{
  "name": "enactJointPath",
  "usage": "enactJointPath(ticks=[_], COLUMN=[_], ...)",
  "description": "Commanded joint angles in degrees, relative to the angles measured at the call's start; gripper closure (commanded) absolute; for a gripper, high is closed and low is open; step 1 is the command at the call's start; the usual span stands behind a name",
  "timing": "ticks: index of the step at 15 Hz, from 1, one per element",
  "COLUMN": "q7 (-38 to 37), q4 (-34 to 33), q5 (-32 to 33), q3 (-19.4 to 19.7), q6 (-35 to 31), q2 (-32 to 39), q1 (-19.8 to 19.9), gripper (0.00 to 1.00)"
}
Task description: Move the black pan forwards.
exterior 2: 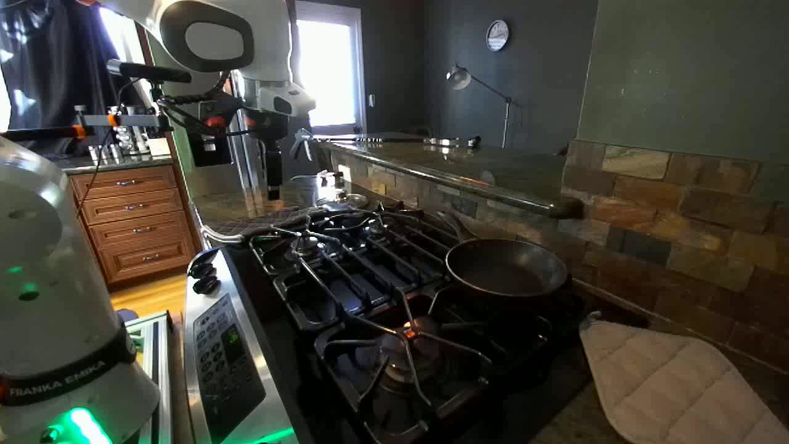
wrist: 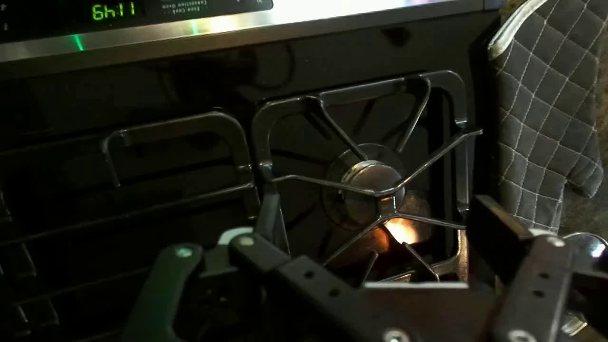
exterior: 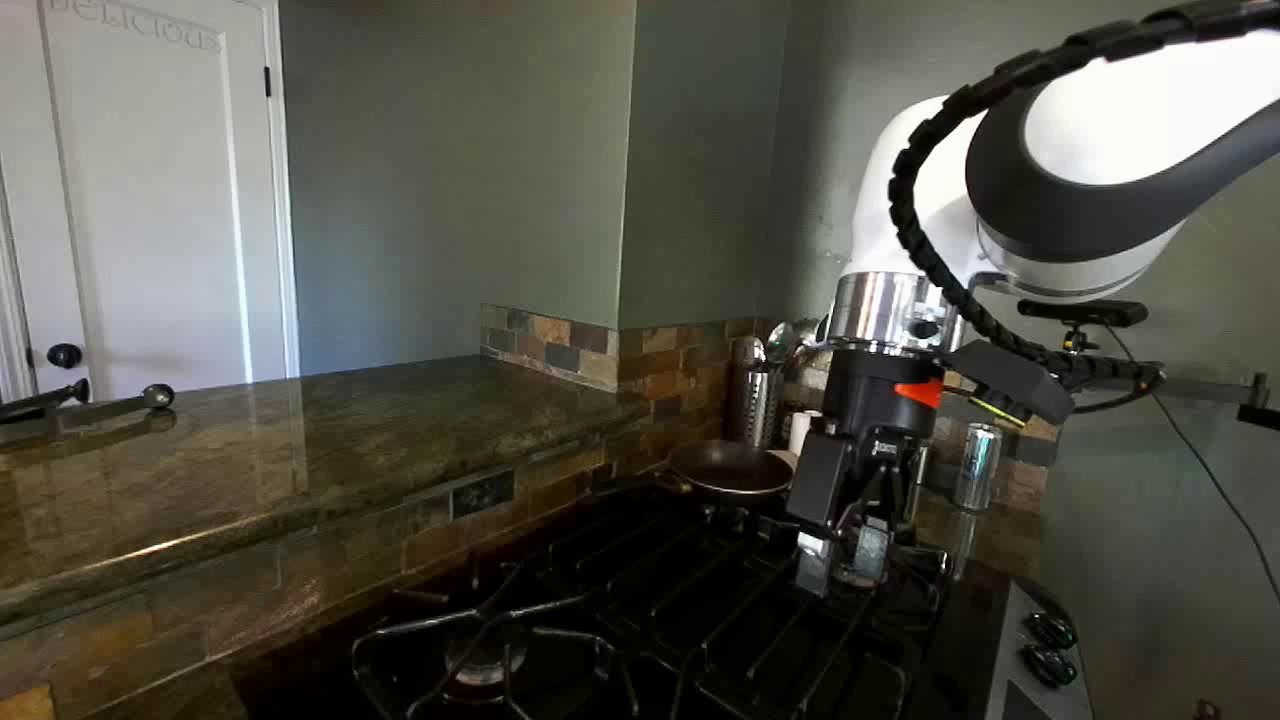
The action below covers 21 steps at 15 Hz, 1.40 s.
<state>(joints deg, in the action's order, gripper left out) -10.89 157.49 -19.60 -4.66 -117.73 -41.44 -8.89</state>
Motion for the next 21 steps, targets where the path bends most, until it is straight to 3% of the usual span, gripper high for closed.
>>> enactJointPath(ticks=[1, 8, 11, 18, 20, 21], q7=[0.34, 0.34, -0.89, -1.02, -0.64, -0.73], q4=[-0.13, -0.13, -0.13, -0.99, -2.22, -0.53], q5=[-0.37, -0.37, 0.62, 6.66, 7.28, 6.6], q3=[-0.55, -0.54, 1.58, 9.03, 11.57, 10.33], q6=[0.29, 0.29, -1.31, -13.06, -15.74, -13.99], q2=[-0.03, -0.03, 1.94, 6.23, 8.8, 5.47], q1=[0.65, 0.65, 4.79, 18.84, 21.38, 19.46], gripper=[0.0, 0.0, 0.0, 0.0, 0.0, 0.0])
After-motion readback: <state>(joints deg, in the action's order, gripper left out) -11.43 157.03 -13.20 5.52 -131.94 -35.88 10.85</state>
